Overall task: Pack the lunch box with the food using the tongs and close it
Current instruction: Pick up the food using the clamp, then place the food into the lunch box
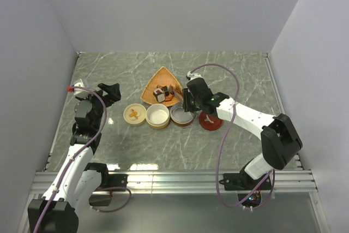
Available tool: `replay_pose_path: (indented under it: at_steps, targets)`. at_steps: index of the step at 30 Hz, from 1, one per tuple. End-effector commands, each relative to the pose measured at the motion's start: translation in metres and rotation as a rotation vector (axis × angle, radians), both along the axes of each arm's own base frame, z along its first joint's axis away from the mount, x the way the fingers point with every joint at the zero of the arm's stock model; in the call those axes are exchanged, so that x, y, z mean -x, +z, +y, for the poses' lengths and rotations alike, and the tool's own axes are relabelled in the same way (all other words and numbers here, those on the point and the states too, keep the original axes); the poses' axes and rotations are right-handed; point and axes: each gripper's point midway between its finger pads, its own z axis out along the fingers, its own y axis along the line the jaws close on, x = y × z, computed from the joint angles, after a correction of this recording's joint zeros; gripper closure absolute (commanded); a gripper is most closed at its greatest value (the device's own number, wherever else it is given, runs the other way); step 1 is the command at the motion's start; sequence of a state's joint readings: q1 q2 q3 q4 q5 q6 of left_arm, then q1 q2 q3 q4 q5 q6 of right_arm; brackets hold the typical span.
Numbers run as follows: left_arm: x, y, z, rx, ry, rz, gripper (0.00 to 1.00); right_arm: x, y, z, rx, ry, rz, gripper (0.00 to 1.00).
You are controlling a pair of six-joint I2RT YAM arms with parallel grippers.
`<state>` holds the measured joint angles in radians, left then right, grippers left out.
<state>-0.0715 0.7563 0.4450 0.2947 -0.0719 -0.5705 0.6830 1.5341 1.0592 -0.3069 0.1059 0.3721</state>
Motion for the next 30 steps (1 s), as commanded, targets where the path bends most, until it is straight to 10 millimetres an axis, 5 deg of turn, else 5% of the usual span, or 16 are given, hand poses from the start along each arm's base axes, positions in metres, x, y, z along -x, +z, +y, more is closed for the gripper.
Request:
replay_pose_path:
  at_steps: [1,7,13,18,25,30]
  targets:
    - [0.001,0.013,-0.004,0.019,-0.019,-0.052,0.00,-0.014,0.032,0.007,-0.040,-0.014,-0.094,0.82]
    - [0.001,0.014,-0.004,0.019,-0.017,-0.055,0.00,-0.020,0.055,0.004,-0.050,-0.032,-0.156,0.99]
    - [0.001,0.014,-0.004,0.021,-0.017,-0.056,0.00,-0.019,0.083,-0.001,-0.080,-0.039,-0.215,1.00]
    - [0.000,0.013,-0.005,0.021,-0.024,-0.052,0.01,-0.009,0.085,-0.007,-0.081,-0.042,-0.216,1.00]
    - [0.000,0.013,-0.006,0.022,-0.027,-0.056,0.00,0.027,0.104,-0.017,-0.120,-0.028,-0.236,1.00]
    - [-0.001,0.013,-0.008,0.025,-0.039,-0.050,0.00,0.066,0.100,-0.030,-0.098,-0.021,-0.199,1.00]
